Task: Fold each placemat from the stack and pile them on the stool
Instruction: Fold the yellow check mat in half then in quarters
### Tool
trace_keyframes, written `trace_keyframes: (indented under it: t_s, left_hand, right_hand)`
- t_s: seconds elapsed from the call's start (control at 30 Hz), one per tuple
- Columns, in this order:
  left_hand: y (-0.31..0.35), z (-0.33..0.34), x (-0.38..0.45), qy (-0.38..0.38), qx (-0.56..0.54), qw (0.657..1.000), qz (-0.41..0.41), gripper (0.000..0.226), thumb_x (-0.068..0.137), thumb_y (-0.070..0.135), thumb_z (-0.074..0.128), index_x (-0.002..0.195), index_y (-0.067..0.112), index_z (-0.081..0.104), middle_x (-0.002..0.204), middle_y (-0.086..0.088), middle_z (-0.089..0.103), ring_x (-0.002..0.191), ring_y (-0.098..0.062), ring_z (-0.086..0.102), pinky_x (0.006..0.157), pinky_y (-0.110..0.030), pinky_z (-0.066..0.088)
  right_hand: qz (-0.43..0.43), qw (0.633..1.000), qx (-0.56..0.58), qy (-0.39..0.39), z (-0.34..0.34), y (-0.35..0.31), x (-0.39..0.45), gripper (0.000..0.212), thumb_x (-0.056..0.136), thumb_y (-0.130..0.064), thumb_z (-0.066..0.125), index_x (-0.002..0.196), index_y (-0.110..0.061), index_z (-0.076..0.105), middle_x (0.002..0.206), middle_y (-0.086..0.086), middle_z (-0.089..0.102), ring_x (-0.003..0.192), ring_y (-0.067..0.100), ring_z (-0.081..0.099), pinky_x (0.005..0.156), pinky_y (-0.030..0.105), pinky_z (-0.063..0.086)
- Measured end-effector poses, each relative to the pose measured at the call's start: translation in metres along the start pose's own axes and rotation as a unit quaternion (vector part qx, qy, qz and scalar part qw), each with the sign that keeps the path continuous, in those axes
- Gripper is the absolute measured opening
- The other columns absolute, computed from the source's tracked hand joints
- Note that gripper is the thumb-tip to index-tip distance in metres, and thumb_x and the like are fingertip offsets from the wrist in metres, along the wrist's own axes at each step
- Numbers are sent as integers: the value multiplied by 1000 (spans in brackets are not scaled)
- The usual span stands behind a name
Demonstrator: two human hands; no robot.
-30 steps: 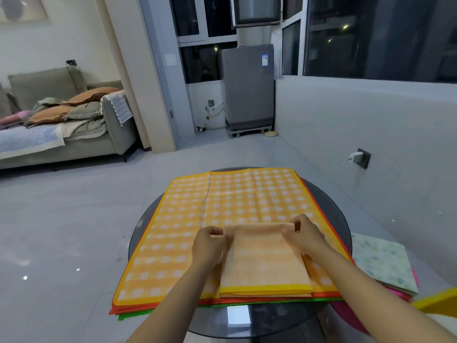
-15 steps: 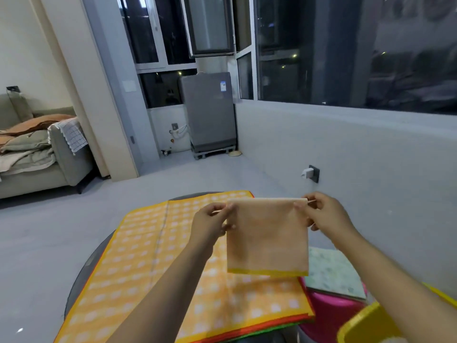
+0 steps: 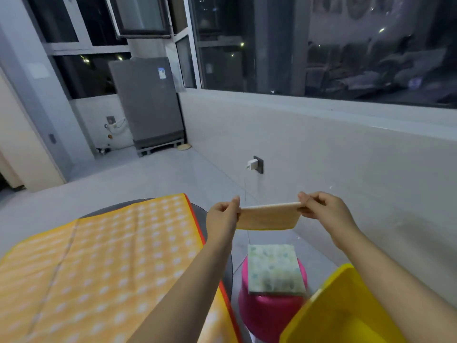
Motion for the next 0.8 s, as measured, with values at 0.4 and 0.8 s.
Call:
trace_keyframes:
  t_s: [0.4, 0.8]
  left_hand:
    - [-131, 65, 47, 71, 42, 989, -125, 46, 88, -9, 48, 132, 3, 48, 131, -12, 54, 111, -26, 56, 96, -33, 48]
    - [-248, 54, 26, 112, 136, 974, -144, 46, 91, -4, 44, 134, 12, 49, 134, -5, 55, 121, -24, 52, 95, -25, 39]
  right_hand:
    - [68, 995, -70, 15, -7, 138, 44, 25, 80, -3, 69, 99, -17, 64, 102, 7, 65, 92, 20, 60, 79, 29, 47]
    - [144, 966, -214, -20, 13, 259, 19, 43, 78, -6, 72, 120, -10, 63, 89, 12, 59, 89, 18, 57, 66, 15, 36]
Point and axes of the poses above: each hand's wrist, its own x-axis towards the middle knuckle, its own z-axis out of the palm, y = z × x, the point moved 3 cm from there along x, towards the middle knuckle
